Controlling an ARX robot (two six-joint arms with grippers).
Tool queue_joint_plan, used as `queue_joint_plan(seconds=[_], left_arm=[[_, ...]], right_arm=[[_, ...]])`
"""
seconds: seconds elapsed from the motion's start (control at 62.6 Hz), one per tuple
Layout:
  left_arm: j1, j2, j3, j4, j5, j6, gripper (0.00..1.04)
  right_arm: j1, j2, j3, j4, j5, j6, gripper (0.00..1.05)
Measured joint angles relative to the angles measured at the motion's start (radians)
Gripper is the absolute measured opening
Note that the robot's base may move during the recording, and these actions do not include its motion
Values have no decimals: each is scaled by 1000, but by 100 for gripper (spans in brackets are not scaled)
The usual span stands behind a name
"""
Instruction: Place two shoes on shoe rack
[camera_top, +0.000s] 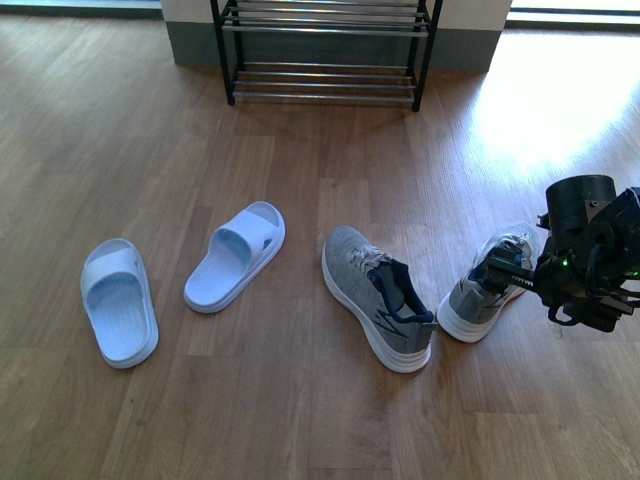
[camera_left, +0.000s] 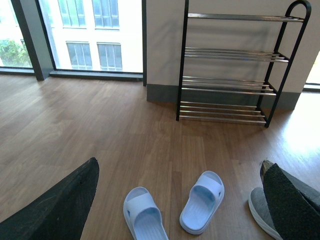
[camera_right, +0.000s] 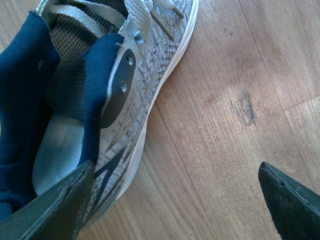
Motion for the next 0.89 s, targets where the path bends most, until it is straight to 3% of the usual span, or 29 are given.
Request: queue_joint_plan(seconds=[0.128, 0.415, 0.895], left_arm=[[0, 0, 0, 0, 0, 0, 95], [0, 0, 0, 0, 0, 0, 95], [0, 0, 0, 0, 0, 0, 95]], right_arm=[[0, 45, 79, -45, 1, 42, 96], [27, 17, 58, -5, -65, 108, 96], [45, -20, 100, -71, -90, 114, 96]])
